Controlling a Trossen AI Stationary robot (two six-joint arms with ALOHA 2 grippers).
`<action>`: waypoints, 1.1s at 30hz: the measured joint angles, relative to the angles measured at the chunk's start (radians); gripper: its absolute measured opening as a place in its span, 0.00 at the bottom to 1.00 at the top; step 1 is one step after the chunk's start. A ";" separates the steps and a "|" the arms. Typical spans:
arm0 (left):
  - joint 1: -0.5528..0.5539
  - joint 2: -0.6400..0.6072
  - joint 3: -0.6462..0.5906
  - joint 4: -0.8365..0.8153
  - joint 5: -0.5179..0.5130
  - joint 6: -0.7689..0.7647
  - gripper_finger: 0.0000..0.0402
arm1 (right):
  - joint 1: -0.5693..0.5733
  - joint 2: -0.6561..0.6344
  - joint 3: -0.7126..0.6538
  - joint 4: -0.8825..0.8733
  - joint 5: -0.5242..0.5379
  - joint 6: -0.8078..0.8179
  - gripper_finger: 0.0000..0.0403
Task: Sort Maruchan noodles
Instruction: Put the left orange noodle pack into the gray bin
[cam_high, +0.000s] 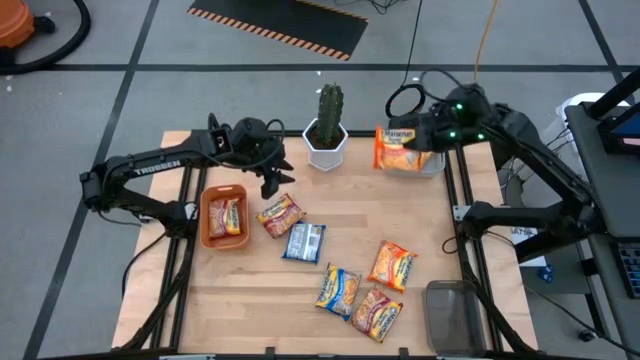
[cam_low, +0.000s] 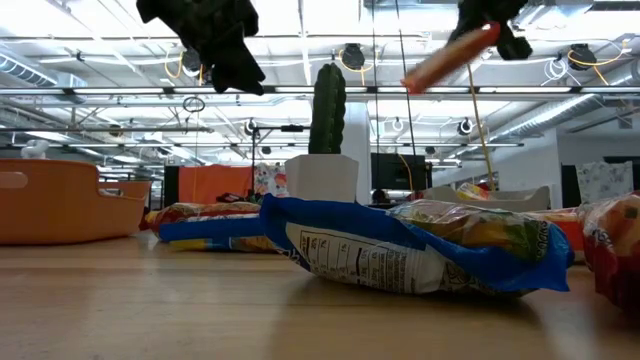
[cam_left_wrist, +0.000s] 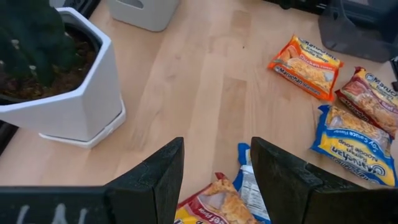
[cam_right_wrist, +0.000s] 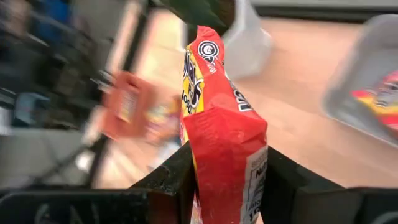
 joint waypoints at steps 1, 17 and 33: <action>0.005 0.000 0.000 0.000 0.000 -0.001 0.48 | -0.018 0.015 0.000 -0.016 0.000 -0.044 0.29; 0.002 0.000 0.000 0.058 -0.156 -0.261 0.48 | -0.315 0.304 0.000 -0.119 -0.100 -0.638 0.29; -0.141 0.003 0.000 0.058 -0.379 -0.468 0.48 | -0.449 0.434 0.000 -0.165 0.098 -1.029 0.29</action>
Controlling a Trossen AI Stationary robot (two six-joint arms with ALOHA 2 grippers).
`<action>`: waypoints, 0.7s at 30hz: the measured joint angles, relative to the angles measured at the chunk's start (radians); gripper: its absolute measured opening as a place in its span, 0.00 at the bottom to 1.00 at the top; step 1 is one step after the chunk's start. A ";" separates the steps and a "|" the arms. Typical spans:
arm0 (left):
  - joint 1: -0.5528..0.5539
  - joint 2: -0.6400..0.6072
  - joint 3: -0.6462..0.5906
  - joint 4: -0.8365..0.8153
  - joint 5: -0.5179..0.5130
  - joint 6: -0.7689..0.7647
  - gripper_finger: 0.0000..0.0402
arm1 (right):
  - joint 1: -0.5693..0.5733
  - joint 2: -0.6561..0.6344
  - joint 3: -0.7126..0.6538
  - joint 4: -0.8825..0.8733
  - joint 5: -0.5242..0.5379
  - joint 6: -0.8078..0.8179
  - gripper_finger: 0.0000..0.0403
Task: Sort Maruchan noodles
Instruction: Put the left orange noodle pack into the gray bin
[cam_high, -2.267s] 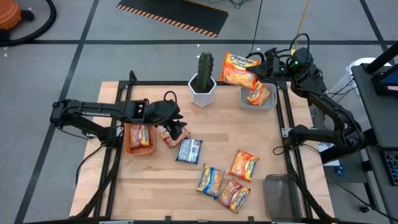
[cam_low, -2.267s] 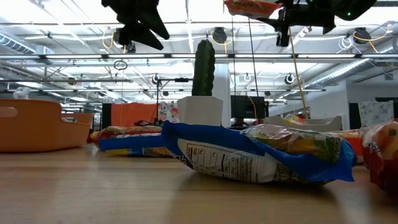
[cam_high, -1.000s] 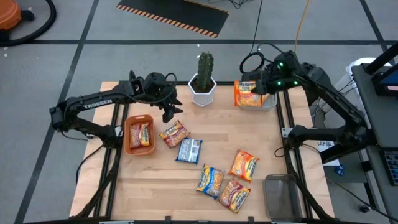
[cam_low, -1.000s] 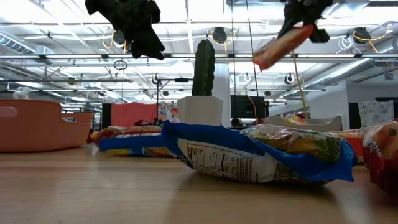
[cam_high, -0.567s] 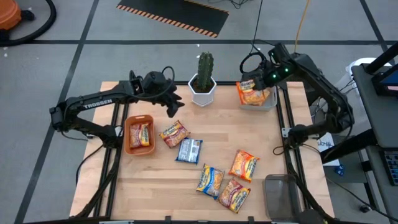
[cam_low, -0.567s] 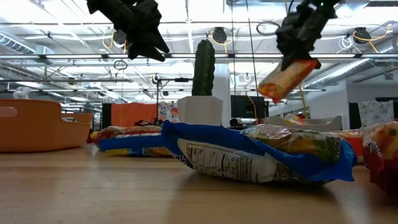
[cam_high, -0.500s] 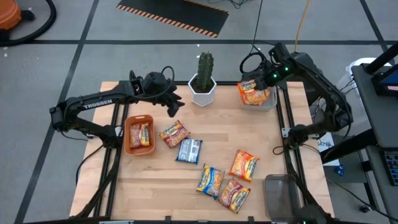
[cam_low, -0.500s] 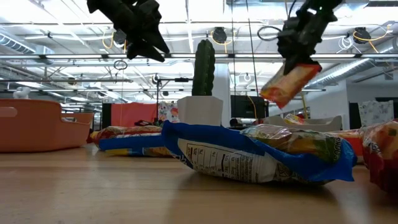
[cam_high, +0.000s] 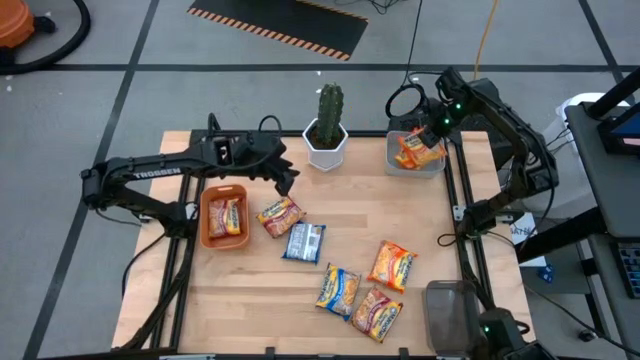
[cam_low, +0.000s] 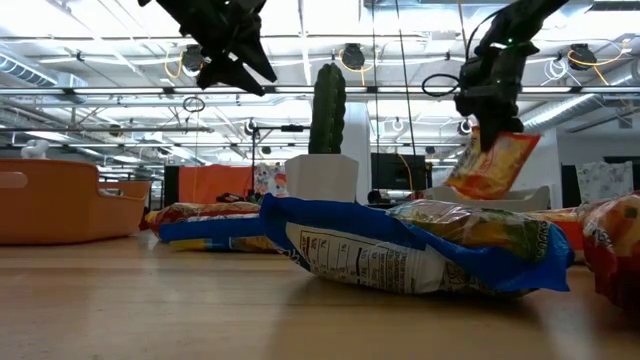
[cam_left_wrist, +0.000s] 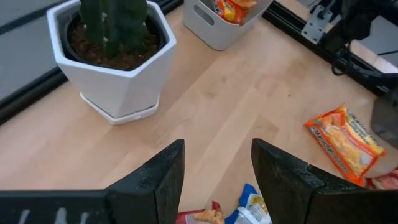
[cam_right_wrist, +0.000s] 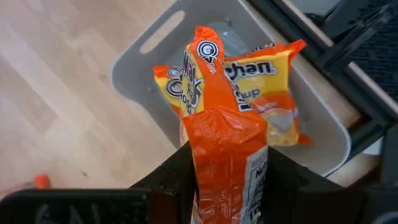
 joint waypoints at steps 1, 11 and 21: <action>-0.006 0.003 0.000 0.001 -0.013 0.001 0.48 | 0.000 0.000 0.000 0.012 0.006 -0.003 0.29; -0.011 0.005 0.000 0.011 -0.049 -0.074 0.48 | 0.002 0.000 -0.041 0.151 -0.019 -0.049 0.29; -0.010 0.005 0.000 0.025 -0.056 -0.028 0.48 | 0.003 -0.001 -0.153 0.211 -0.052 -0.033 0.29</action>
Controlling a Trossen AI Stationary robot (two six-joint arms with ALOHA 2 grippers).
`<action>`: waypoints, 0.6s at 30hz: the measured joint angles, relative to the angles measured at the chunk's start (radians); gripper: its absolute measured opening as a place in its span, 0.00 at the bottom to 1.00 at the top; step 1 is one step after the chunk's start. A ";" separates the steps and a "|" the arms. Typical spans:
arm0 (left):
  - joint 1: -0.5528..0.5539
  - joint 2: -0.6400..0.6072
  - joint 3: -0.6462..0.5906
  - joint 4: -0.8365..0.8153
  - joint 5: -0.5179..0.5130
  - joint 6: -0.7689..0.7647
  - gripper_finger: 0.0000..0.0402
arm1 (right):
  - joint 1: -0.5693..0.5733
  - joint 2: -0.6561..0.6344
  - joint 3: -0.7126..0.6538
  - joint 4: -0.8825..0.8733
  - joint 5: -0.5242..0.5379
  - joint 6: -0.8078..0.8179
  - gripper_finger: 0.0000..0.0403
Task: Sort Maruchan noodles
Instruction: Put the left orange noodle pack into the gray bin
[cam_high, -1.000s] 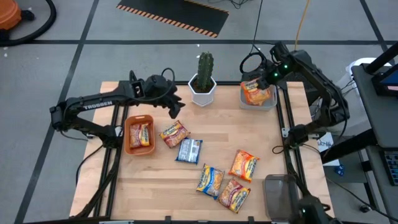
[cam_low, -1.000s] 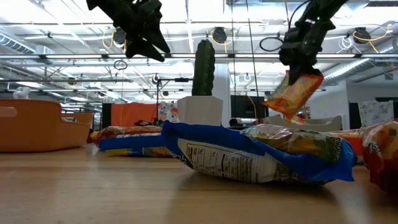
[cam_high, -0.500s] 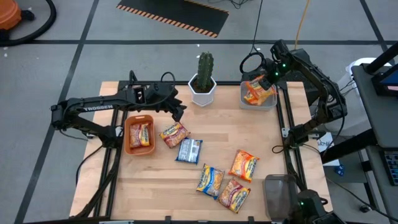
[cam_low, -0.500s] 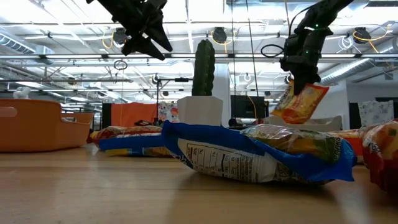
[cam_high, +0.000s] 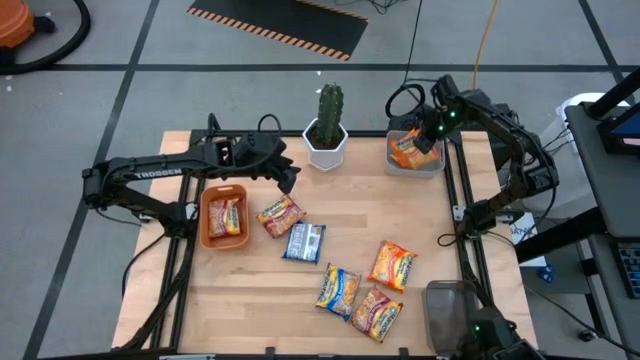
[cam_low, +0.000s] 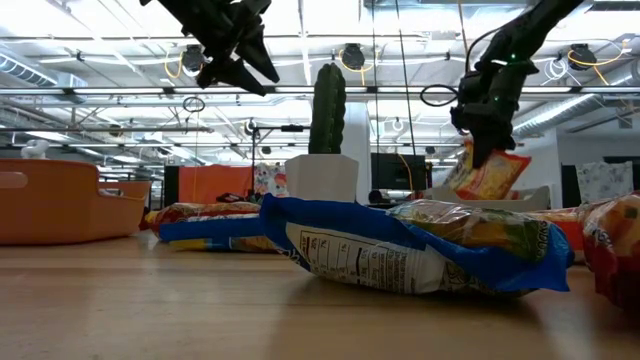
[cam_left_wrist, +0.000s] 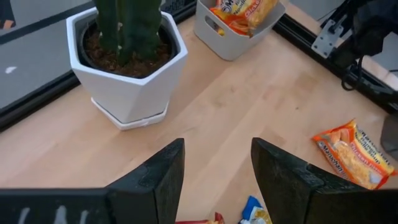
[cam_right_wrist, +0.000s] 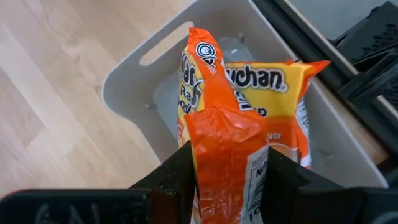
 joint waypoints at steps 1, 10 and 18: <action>0.000 0.000 0.000 -0.001 0.000 0.013 0.48 | 0.000 0.000 -0.006 0.005 -0.001 0.005 0.29; 0.031 0.000 0.000 -0.011 0.027 0.110 0.48 | 0.004 -0.039 -0.007 0.075 0.112 0.080 0.45; 0.119 0.000 0.000 -0.060 0.207 0.221 0.48 | 0.044 -0.085 -0.004 0.128 0.165 0.237 0.66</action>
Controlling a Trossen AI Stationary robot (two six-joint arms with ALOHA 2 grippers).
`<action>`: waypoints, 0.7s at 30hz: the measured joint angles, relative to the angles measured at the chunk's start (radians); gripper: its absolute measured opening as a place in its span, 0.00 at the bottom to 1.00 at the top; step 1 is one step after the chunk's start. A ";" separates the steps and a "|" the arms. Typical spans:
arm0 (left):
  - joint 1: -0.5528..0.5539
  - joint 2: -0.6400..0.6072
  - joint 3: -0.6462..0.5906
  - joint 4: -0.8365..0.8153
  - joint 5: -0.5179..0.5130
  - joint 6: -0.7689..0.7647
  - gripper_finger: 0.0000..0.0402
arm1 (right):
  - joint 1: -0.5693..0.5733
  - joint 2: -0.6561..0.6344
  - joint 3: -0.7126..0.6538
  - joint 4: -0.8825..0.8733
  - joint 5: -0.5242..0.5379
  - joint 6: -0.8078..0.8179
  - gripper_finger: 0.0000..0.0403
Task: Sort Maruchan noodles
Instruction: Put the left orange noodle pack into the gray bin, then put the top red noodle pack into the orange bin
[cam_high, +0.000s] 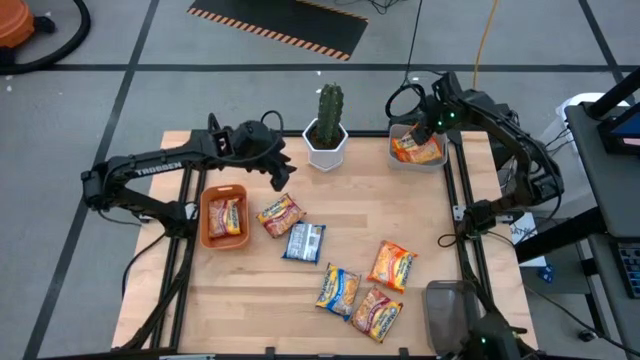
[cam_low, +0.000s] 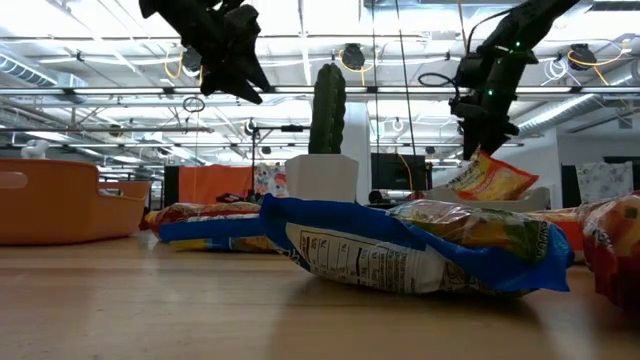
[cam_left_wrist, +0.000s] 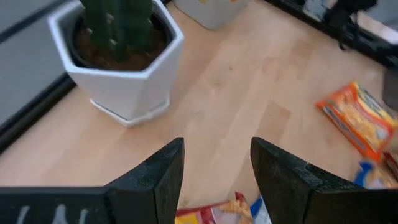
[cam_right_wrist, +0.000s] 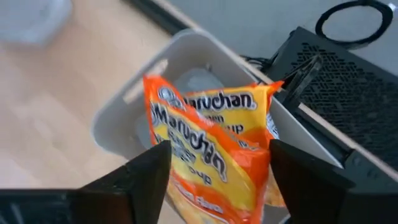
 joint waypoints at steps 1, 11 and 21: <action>0.008 0.000 0.000 -0.010 0.025 0.016 0.48 | 0.008 -0.012 0.000 0.008 -0.003 0.047 0.67; 0.077 0.000 -0.006 -0.160 0.107 0.269 0.48 | 0.161 -0.186 0.000 0.184 0.021 0.370 0.66; 0.141 0.001 -0.085 -0.250 0.228 0.329 0.48 | 0.422 -0.301 0.000 0.227 0.027 0.773 0.66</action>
